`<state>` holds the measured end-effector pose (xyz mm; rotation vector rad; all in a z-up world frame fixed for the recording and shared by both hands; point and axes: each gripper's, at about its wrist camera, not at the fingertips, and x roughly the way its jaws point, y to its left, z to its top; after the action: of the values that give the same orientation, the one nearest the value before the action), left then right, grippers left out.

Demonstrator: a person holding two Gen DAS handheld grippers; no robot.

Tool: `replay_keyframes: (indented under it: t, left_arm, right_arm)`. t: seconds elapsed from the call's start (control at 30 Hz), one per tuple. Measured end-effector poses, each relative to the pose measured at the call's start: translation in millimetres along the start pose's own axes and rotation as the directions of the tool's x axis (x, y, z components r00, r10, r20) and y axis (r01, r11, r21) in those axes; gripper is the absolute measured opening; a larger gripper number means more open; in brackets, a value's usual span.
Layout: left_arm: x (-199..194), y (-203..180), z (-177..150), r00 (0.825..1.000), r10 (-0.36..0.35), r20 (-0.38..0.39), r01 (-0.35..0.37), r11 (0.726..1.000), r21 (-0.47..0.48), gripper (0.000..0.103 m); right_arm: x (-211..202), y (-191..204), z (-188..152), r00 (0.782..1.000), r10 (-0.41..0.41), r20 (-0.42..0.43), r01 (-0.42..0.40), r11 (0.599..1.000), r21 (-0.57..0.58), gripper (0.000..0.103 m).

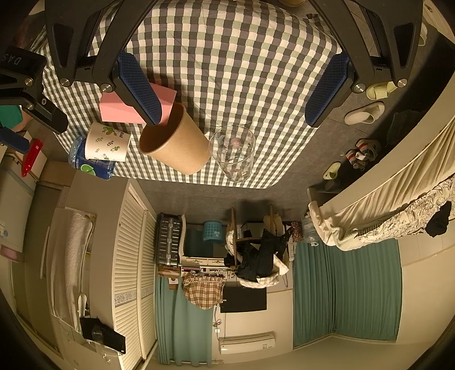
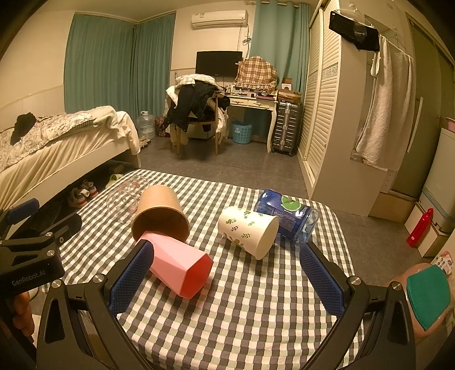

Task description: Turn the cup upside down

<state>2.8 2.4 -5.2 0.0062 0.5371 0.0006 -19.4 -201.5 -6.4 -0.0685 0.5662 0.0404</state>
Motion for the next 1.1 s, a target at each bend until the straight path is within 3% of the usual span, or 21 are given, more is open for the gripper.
replay_keyframes:
  t: [0.47,0.6,0.7,0.83,0.97,1.1]
  left_arm:
    - [-0.4,9.1,-2.4,1.000,-0.004,0.003,0.004,1.000,-0.016,0.103]
    - [3.2,24.1,2.4,1.000,0.004,-0.002,-0.004,0.999,-0.042,0.103]
    - [11.3,38.7,5.8,0.999,0.049,-0.019,-0.050,0.998,-0.046,0.103]
    - [24.7,58.5,5.7,0.993,0.112,-0.044,-0.114,0.992,-0.051,0.103]
    - [41.0,77.4,2.4,0.985,0.150,-0.080,-0.155,0.986,-0.058,0.103]
    - [56.3,95.5,-2.7,0.978,0.165,-0.126,-0.176,0.981,-0.081,0.103]
  right_arm:
    - [1.8,7.1,2.3,1.000,0.015,-0.013,-0.015,1.000,-0.010,0.103]
    - [7.4,15.5,8.0,0.999,0.045,-0.028,-0.046,0.999,-0.030,0.103]
    - [15.7,25.5,15.8,0.995,0.092,-0.048,-0.094,0.994,-0.048,0.103]
    - [40.9,44.6,30.4,0.984,0.156,-0.089,-0.162,0.984,-0.071,0.103]
    - [79.7,67.0,42.5,0.977,0.161,-0.141,-0.181,0.974,-0.136,0.103]
    - [130.9,88.3,45.1,0.952,0.177,-0.249,-0.224,0.959,-0.174,0.103]
